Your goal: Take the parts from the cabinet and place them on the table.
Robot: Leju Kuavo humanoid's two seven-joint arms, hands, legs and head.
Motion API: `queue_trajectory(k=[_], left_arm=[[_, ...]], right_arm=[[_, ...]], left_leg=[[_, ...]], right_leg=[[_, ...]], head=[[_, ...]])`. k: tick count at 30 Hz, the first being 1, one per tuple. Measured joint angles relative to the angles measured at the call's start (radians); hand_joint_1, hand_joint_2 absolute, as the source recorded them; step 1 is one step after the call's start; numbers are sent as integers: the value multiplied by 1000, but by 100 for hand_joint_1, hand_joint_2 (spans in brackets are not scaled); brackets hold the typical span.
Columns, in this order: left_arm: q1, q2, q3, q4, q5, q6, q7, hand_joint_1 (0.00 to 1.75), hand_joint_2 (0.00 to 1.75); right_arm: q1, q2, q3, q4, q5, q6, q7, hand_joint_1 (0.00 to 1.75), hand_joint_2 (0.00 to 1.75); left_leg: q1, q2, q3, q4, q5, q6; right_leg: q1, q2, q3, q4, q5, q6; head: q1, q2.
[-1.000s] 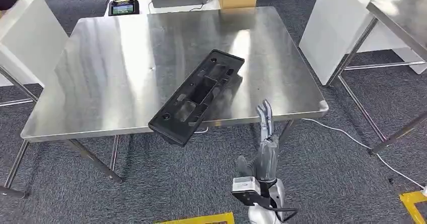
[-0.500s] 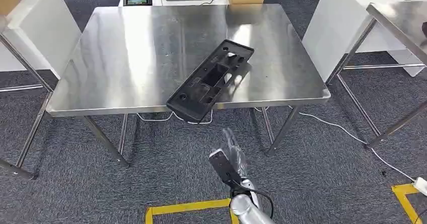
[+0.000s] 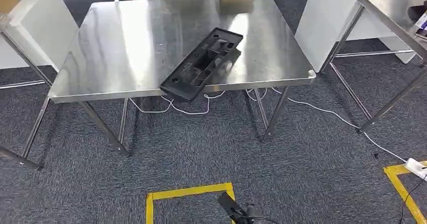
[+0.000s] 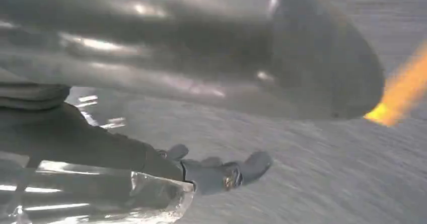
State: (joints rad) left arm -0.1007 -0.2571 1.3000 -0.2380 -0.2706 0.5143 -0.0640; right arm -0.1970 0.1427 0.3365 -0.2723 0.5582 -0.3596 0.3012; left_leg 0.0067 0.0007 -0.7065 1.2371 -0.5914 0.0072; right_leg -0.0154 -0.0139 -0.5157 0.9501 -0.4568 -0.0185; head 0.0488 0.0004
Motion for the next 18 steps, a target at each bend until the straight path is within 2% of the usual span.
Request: queue_trajectory(k=[1, 2, 3, 4, 5, 6, 7, 8, 9, 10, 11, 12, 13, 14, 15, 16, 17, 18], left_arm=[[2, 0, -16, 2, -54, 22, 53, 0, 0], [5, 1, -40, 4, -109, 40, 106, 0, 0], [9, 1, -67, 7, -158, 51, 151, 0, 0], [11, 1, -91, 9, -197, 55, 186, 0, 0], [12, -1, -117, 11, -229, 61, 218, 0, 0], [11, -7, -144, 16, -255, 64, 247, 0, 0], [11, -8, -164, 17, -269, 66, 272, 0, 0], [11, -9, -181, 20, -282, 67, 298, 0, 0], [11, -11, -196, 24, -290, 69, 322, 0, 0], [12, -12, -209, 25, -297, 70, 342, 0, 0], [12, -14, -221, 27, -305, 72, 354, 0, 0], [12, -17, -233, 28, -311, 73, 358, 0, 0], [12, -17, -242, 28, -315, 76, 358, 0, 0], [12, -19, -249, 28, -316, 79, 359, 0, 0], [12, -19, -254, 28, -316, 80, 361, 0, 0], [12, -21, -258, 28, -316, 80, 361, 0, 0], [12, -22, -264, 28, -316, 80, 362, 0, 0], [12, -22, -269, 28, -318, 81, 362, 0, 0]], right_arm=[[12, -7, 16, 13, 41, 42, 45, 0, 0], [24, -15, 34, 22, 77, 84, 79, 0, 0], [40, -20, 62, 33, 121, 133, 98, 0, 0], [50, -24, 85, 39, 153, 161, 101, 0, 0], [57, -26, 110, 44, 179, 172, 107, 0, 0], [63, -31, 133, 48, 188, 179, 113, 0, 0], [67, -32, 145, 51, 186, 183, 118, 0, 0], [69, -34, 152, 56, 185, 184, 122, 0, 0], [72, -35, 158, 59, 190, 183, 127, 0, 0], [79, -35, 168, 61, 197, 180, 132, 0, 0], [85, -37, 177, 67, 201, 176, 134, 0, 0], [87, -37, 186, 69, 206, 172, 135, 0, 0], [90, -35, 192, 69, 210, 170, 138, 0, 0], [89, -36, 198, 69, 214, 167, 138, 0, 0], [87, -36, 202, 70, 215, 165, 138, 0, 0], [85, -36, 205, 71, 215, 162, 138, 0, 0], [85, -36, 208, 71, 215, 161, 138, 0, 0], [85, -36, 210, 71, 215, 159, 138, 0, 0]], left_leg=[[6, 0, -2, 58, -4, -6], [12, 1, 12, 74, 26, -11], [19, 1, 50, 47, 77, -16], [25, 1, 103, -14, 108, -20], [30, 0, 175, -107, 114, -23], [29, -7, 241, -207, 59, -29], [22, -13, 257, -245, 42, -15], [18, -9, 243, -242, 42, -9], [11, -9, 237, -239, 47, 1], [5, -8, 230, -242, 56, 15], [9, 0, 217, -249, 75, 35], [4, 1, 198, -248, 91, 50], [4, 4, 181, -248, 105, 58], [3, 7, 164, -248, 119, 59], [1, 9, 147, -247, 132, 59], [-1, 10, 130, -246, 145, 59], [-3, 11, 112, -246, 159, 59], [-6, 12, 99, -244, 173, 57]], right_leg=[[0, -3, -10, 1, 13, 4], [-1, -5, -25, 4, 23, 9], [-4, -6, -44, 10, 34, 15], [-7, -6, -60, 18, 39, 23], [-10, -5, -75, 30, 45, 31], [-6, -3, -88, 42, 50, 39], [-5, -2, -91, 45, 56, 48], [-3, -4, -91, 45, 65, 57], [-3, -4, -91, 42, 73, 66], [0, -3, -97, 35, 85, 76], [-5, -3, -110, 43, 85, 82], [-9, 3, -131, 76, 28, 68], [-9, 4, -149, 131, -37, 57], [-9, 5, -171, 208, -98, 52], [-8, 6, -185, 284, -137, 54], [-7, 7, -187, 344, -148, 63], [-6, 8, -172, 370, -133, 75], [-5, 8, -134, 352, -98, 88]], head=[[0, 0], [0, 0], [0, 0], [0, 0], [0, 0], [-3, 0], [2, 0], [2, 0], [2, 0], [3, 0], [2, 0], [1, 0], [8, 0], [9, 0], [10, 0], [10, 0], [10, 0], [10, 0]])
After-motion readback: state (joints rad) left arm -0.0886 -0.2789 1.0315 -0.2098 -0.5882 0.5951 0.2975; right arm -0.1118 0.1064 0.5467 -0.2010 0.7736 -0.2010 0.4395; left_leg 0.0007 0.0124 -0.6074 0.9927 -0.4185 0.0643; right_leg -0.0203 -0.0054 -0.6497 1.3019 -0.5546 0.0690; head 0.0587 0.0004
